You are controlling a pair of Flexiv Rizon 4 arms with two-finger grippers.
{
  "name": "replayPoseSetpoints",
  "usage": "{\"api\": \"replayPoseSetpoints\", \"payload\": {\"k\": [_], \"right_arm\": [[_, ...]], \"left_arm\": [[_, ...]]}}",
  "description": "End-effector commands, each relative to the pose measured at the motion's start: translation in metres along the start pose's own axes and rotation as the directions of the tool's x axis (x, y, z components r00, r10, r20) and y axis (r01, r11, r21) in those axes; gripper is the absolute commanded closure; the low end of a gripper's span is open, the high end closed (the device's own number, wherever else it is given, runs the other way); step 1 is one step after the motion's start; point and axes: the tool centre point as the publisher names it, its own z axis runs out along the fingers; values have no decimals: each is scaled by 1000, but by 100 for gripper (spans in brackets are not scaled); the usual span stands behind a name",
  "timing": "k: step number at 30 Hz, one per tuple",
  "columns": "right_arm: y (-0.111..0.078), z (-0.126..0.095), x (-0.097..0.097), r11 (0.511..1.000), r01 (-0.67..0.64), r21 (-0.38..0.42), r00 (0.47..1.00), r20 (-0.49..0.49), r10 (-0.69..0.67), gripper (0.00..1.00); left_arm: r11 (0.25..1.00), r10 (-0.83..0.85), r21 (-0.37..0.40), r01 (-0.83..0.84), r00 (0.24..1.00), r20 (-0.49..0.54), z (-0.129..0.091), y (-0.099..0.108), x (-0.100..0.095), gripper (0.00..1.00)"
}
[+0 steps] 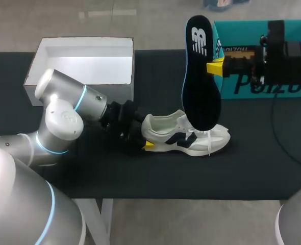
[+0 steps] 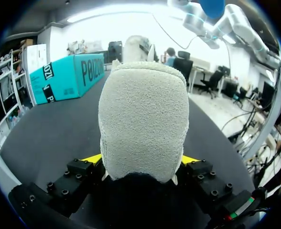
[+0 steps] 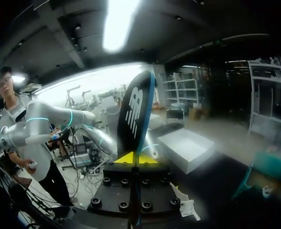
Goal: Take the shoe out of the shoebox, open the shoe tongue, remove and reinsert the insole, then place the shoe into the shoebox
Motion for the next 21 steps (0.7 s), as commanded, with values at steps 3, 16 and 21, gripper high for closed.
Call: {"api": "replayPoseSetpoints", "payload": {"k": [3, 16, 21], "right_arm": [[6, 13, 24, 1000, -1, 31, 1000, -14, 1, 100], [-34, 39, 89, 977, -208, -47, 978, -26, 207, 100], [-46, 35, 94, 974, -225, -19, 974, -30, 224, 100]], "left_arm": [[1000, 1, 0, -1, 1000, 0, 2, 2, 1, 100], [1000, 1, 0, -1, 1000, 0, 2, 2, 1, 100], [1000, 1, 0, -1, 1000, 0, 2, 2, 1, 100]]}}
